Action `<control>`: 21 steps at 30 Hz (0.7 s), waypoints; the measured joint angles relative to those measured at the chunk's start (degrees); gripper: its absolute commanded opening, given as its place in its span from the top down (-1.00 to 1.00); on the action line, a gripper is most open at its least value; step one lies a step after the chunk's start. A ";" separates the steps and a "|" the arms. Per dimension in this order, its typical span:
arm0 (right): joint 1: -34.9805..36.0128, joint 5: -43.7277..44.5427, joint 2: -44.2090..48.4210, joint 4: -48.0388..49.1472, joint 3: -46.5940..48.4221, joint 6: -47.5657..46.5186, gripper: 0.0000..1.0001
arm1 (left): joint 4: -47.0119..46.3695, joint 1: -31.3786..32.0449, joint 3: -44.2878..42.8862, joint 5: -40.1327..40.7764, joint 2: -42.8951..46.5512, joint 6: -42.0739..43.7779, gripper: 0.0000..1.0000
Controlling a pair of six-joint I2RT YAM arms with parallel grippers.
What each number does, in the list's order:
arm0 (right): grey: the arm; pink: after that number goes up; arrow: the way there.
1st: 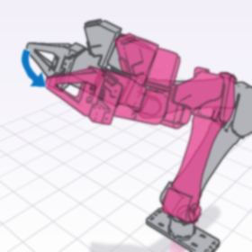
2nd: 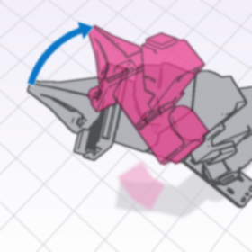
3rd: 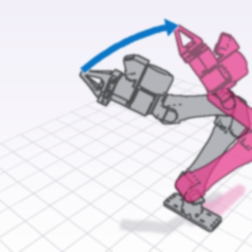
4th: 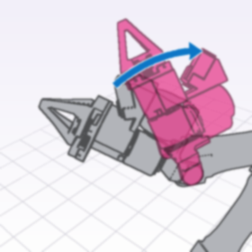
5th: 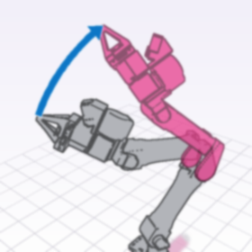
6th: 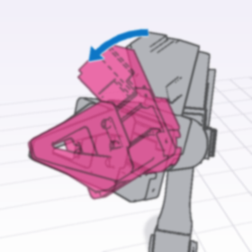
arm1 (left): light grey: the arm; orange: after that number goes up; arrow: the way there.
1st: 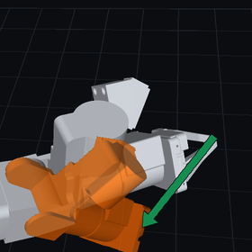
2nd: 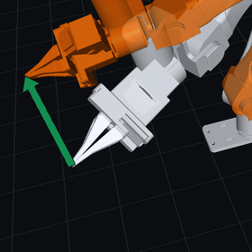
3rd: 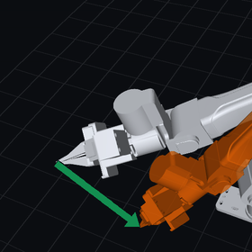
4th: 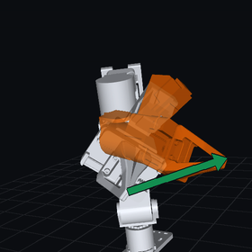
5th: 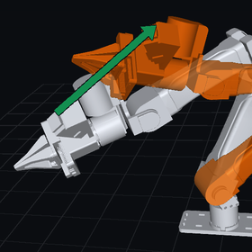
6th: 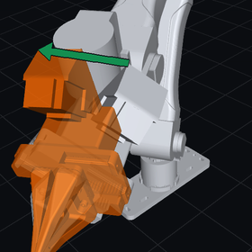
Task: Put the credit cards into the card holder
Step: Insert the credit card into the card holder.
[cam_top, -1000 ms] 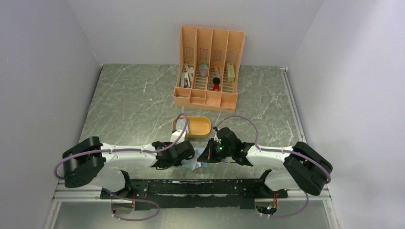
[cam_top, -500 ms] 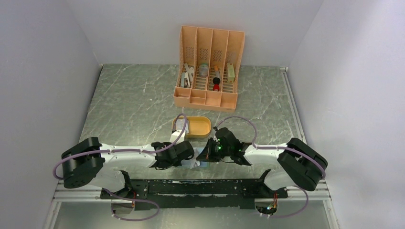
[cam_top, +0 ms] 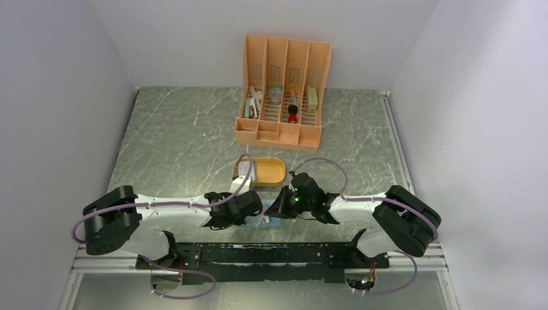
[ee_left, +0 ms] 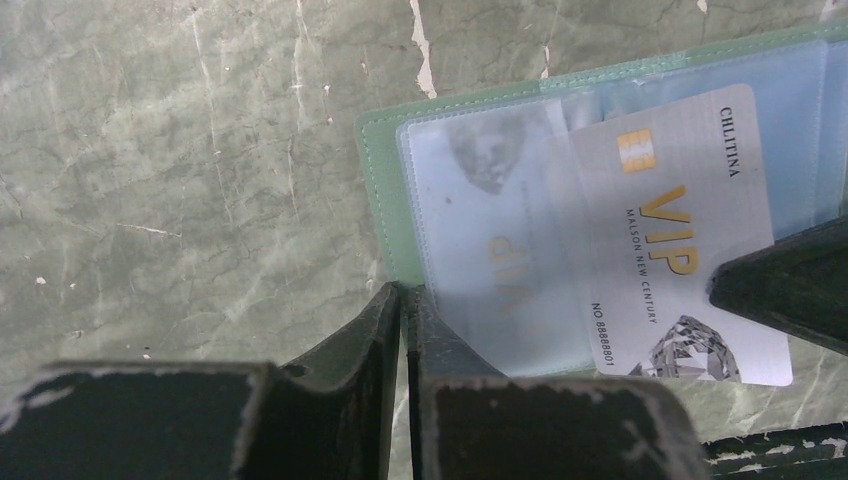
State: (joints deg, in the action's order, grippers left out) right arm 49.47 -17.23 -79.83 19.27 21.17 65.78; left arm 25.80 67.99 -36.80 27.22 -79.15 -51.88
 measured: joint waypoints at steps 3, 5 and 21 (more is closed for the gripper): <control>0.00 0.09 -0.74 0.72 0.02 0.39 1.00 | -0.13 0.00 0.11 -0.02 0.09 0.00 0.78; 0.00 0.11 -1.18 1.20 0.02 0.68 1.00 | -0.26 0.00 0.22 -0.07 0.17 0.00 0.78; 1.25 0.13 -5.07 4.85 0.07 1.95 1.00 | -1.62 -0.02 1.27 -0.28 0.94 -0.02 0.80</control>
State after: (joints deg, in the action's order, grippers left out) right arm 50.72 -17.10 -84.90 24.12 21.23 67.72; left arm 24.18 67.96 -35.53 26.94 -78.22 -51.90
